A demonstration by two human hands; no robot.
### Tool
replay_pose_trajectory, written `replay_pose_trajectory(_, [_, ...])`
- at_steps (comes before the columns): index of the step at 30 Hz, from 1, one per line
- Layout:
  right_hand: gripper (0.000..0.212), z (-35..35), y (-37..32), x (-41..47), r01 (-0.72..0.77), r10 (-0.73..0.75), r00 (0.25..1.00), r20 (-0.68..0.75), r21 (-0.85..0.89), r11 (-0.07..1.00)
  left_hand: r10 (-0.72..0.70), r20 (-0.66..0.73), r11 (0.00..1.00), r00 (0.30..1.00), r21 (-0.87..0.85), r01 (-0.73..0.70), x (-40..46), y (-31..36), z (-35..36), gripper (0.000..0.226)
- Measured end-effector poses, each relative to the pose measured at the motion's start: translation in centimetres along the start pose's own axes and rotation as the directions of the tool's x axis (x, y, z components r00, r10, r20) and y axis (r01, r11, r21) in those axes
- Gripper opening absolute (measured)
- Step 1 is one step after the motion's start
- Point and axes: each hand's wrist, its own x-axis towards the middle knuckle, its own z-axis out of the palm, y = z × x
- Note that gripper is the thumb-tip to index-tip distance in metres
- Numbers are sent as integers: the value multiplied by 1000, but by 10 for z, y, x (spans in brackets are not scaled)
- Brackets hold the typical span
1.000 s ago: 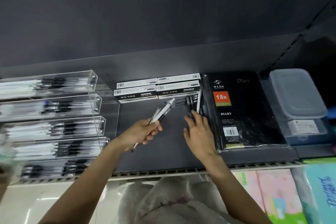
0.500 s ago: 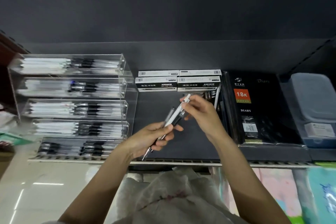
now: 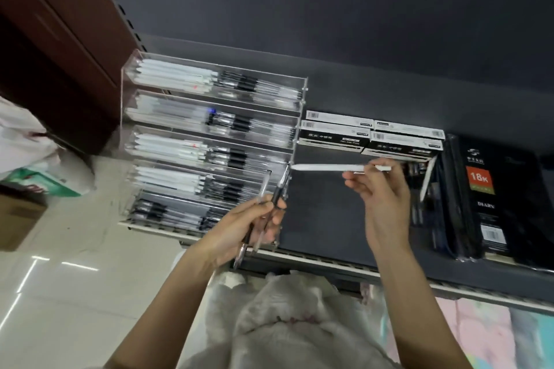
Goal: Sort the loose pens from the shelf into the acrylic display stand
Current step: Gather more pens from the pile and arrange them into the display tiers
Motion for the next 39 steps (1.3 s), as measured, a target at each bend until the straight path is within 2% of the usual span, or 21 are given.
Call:
replay_pose_trajectory(3, [18,34,16,-22,-70,72,994,84,-27,997,52,-92,988,994,-137,-65,-18,5,-33,18])
replay_pose_trajectory(5, [16,56,29,-36,-89,106,981,163,-106,990,70,-193,973,979,-203,-109,-32,10,-56,23])
replay_pose_trajectory(10, [9,106,69,-65,-12,125,952,279,-372,928,178,-425,955,888,-141,-259,-71,17,-120,31])
replay_pose_trajectory(15, [6,136,92,-80,-10,160,954,255,-506,863,190,-545,924,817,-182,-336,-90,25,-174,29])
replay_pose_trajectory(18, [7,145,100,-82,39,134,963,235,-611,791,197,-582,939,789,-117,-322,-91,32,-192,32])
replay_pose_trajectory(24, [7,161,102,-82,-161,293,938,186,-513,843,195,-604,936,773,-122,-332,-93,43,-200,32])
replay_pose_trajectory(26, [7,167,101,-81,-96,259,938,232,-543,834,196,-612,935,766,-118,-334,-92,43,-202,32])
replay_pose_trajectory(27, [7,170,103,-79,-8,216,938,271,-605,796,196,-612,935,766,-120,-335,-92,42,-203,32])
replay_pose_trajectory(29, [8,178,107,-75,213,124,916,382,-723,657,190,-606,931,773,-139,-337,-92,39,-205,31])
replay_pose_trajectory(31, [10,187,112,-72,379,65,870,489,-746,548,196,-597,926,778,-149,-347,-93,38,-206,30])
replay_pose_trajectory(33, [14,192,115,-71,427,49,848,529,-734,528,200,-588,915,784,-174,-365,-95,38,-206,27])
replay_pose_trajectory(39, [19,200,116,-83,392,99,817,569,-672,628,240,-539,835,808,-309,-455,-94,42,-198,24])
